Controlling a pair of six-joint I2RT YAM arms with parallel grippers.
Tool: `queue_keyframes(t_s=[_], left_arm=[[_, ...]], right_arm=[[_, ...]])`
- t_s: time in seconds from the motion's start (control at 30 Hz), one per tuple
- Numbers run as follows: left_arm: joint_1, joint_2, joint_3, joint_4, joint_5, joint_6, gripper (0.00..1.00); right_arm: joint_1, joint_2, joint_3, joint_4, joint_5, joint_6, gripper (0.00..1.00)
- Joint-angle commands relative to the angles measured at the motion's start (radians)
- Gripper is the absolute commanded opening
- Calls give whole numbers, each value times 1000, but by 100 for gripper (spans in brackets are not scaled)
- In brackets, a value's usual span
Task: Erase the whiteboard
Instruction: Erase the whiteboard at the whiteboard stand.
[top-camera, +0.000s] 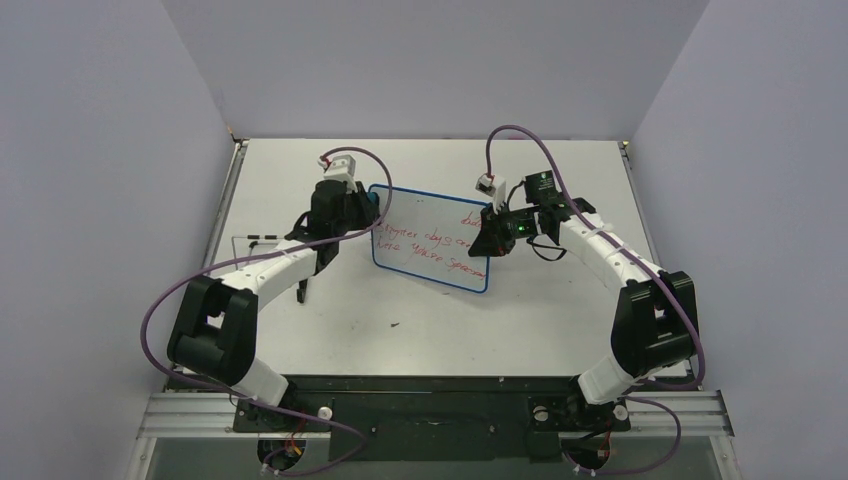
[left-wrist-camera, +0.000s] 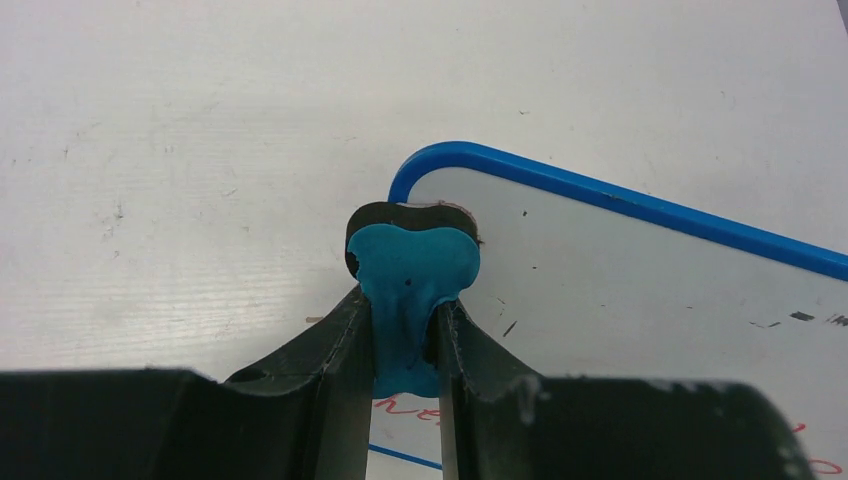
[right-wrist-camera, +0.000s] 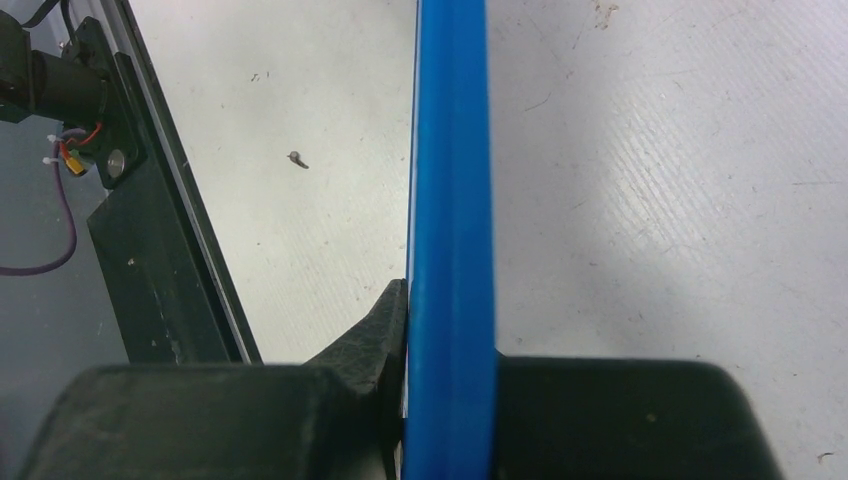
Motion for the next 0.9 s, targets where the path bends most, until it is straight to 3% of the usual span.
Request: queue_keyframes(t_s=[0.0, 0.2, 0.47, 0.73, 0.87], left_arm=[[11, 11, 19, 97, 54, 21, 0], [-18, 3, 12, 115, 145, 5, 0], [-219, 17, 27, 160, 197, 18, 0], [-344, 46, 158, 95, 149, 51, 0], [-333, 60, 151, 83, 52, 43, 0]], right_arm=[[27, -46, -6, -26, -97, -46, 0], [28, -39, -4, -25, -96, -47, 0], [29, -36, -5, -26, -99, -49, 0], [30, -39, -4, -27, -96, -49, 0], [29, -43, -6, -27, -99, -49, 0]])
